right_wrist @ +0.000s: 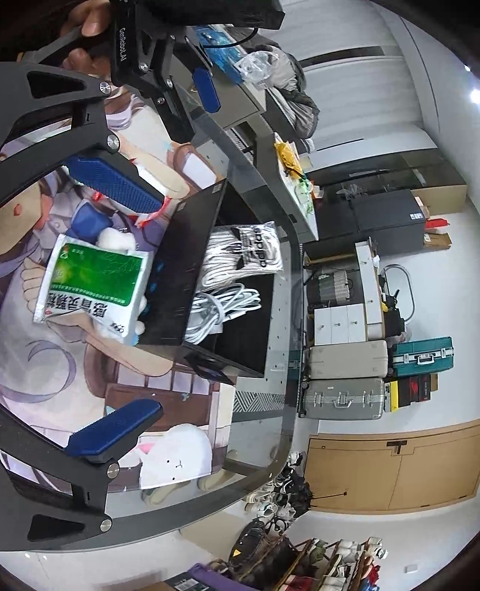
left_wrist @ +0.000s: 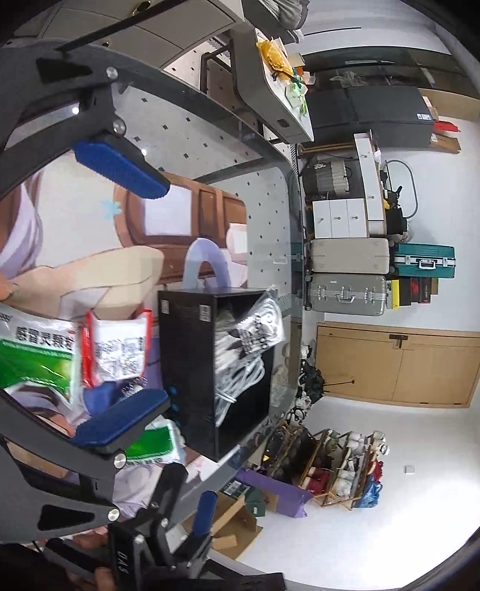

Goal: Organize soft objects
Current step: 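Open both tools to drop the bag and cable into the box, withdraw, then grasp the large green medicine packet with left tool while right tool grasps another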

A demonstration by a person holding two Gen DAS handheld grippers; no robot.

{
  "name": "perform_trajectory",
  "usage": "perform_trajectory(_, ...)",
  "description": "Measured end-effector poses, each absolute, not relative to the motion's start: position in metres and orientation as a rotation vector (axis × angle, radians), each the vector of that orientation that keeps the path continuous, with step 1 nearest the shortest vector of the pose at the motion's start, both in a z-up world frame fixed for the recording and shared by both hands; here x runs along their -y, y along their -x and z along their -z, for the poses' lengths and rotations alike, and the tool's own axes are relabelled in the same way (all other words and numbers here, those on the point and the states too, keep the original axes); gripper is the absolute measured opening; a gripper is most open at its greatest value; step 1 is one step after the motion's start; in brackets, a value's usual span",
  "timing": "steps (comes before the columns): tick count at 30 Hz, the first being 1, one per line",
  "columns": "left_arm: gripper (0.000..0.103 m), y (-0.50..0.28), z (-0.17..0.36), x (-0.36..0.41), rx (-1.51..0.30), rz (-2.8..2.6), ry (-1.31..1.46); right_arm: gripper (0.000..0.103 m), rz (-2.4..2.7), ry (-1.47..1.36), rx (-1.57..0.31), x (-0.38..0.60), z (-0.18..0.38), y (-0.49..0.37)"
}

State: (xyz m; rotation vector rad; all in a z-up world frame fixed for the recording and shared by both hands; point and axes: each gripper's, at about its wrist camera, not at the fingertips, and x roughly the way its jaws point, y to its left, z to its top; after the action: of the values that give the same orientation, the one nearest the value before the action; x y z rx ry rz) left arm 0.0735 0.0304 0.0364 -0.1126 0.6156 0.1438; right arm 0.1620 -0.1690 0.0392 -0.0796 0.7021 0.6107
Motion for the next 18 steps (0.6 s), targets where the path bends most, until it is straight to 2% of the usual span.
perform_trajectory(18, 0.103, -0.060, -0.011, -0.023, -0.692, -0.142, 0.064, 0.102, -0.657, 0.144, -0.781, 0.171, -0.016, -0.164)
